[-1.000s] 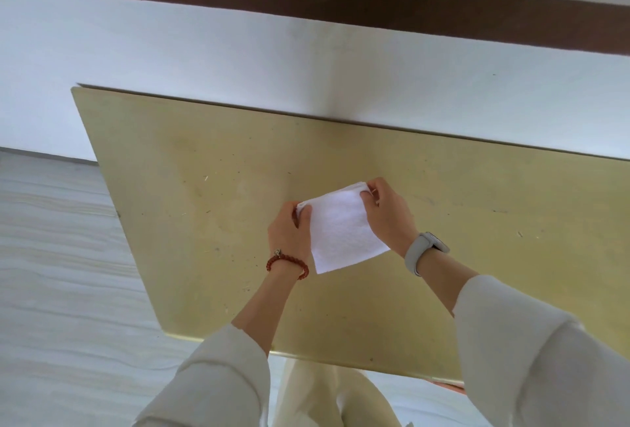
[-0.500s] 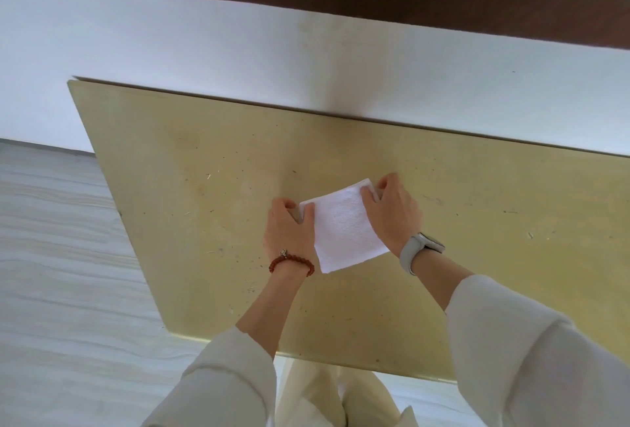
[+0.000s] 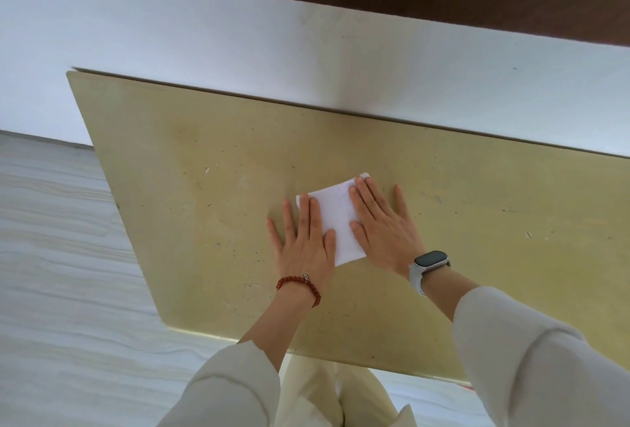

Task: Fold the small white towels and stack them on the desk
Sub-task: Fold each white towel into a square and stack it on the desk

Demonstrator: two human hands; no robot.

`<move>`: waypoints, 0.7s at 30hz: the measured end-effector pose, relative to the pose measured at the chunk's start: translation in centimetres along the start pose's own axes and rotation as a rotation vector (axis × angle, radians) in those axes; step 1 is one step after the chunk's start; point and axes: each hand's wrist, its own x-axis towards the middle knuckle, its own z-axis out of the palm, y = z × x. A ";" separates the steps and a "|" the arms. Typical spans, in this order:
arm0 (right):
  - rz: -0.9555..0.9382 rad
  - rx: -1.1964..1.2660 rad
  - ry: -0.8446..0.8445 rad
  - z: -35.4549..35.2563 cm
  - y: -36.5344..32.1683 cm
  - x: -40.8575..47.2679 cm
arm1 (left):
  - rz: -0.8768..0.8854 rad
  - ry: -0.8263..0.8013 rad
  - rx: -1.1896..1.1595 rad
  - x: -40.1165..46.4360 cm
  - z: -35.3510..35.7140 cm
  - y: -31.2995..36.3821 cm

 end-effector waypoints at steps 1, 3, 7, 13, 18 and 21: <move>-0.008 0.010 0.004 -0.1 -0.1 0.0 | 0.006 -0.028 -0.005 0.1 -0.2 0.0; -0.026 0.107 0.054 -0.5 -0.2 0.0 | 0.012 -0.057 -0.080 0.2 -0.7 0.0; 0.153 0.466 0.276 -2.6 -0.7 -0.4 | -0.224 0.267 -0.395 -0.2 -2.7 0.4; 0.706 0.616 0.033 -4.3 -1.0 1.5 | -0.810 0.068 -0.991 1.4 -5.2 0.9; 0.747 0.581 -0.131 -4.5 -0.6 3.0 | -0.786 -0.054 -0.883 2.1 -5.6 0.7; 0.744 0.585 -0.138 -4.8 -0.9 3.2 | -0.732 -0.113 -0.707 2.3 -5.6 1.2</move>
